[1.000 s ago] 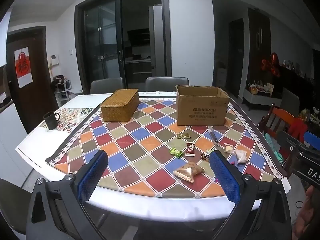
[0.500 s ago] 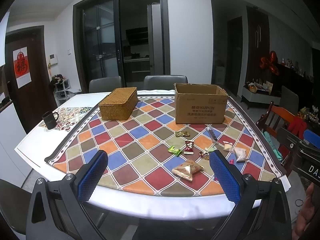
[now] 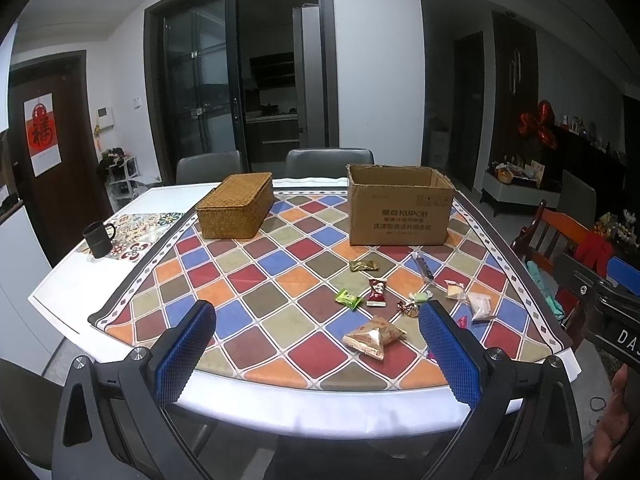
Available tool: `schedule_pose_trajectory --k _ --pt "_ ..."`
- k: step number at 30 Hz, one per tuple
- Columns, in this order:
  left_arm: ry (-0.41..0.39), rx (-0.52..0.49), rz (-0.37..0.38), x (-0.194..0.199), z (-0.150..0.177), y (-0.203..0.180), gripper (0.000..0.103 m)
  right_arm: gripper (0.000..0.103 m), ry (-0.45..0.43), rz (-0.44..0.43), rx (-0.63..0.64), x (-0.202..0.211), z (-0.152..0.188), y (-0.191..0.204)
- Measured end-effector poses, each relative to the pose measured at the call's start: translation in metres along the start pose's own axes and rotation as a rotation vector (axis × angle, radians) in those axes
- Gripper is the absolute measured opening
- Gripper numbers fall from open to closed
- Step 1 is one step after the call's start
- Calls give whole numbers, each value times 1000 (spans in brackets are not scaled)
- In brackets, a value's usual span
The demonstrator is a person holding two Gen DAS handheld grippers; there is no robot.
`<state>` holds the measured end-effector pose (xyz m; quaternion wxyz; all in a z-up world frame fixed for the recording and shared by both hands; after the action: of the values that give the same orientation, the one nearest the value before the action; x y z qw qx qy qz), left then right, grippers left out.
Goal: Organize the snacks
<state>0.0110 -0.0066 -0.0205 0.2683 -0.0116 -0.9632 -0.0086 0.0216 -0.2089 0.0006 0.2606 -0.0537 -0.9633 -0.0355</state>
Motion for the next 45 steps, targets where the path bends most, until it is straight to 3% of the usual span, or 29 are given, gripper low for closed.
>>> schedule_pose_trajectory --k 45 --pt "37 -13 18 -12 4 -10 103 103 12 1 -6 -5 6 -8"
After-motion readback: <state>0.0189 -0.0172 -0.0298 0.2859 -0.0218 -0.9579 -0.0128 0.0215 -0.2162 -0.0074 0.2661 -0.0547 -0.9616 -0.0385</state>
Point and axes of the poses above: each gripper's, at about its wrist camera, not at the fingertips, and x roughly against the way its jaws point, y to its left, z to its underside, the point moved 2 cm from there along -x, roughly the way its jaws point, and after that the axes turned 2 degrees about x, right-handed, at the moved point
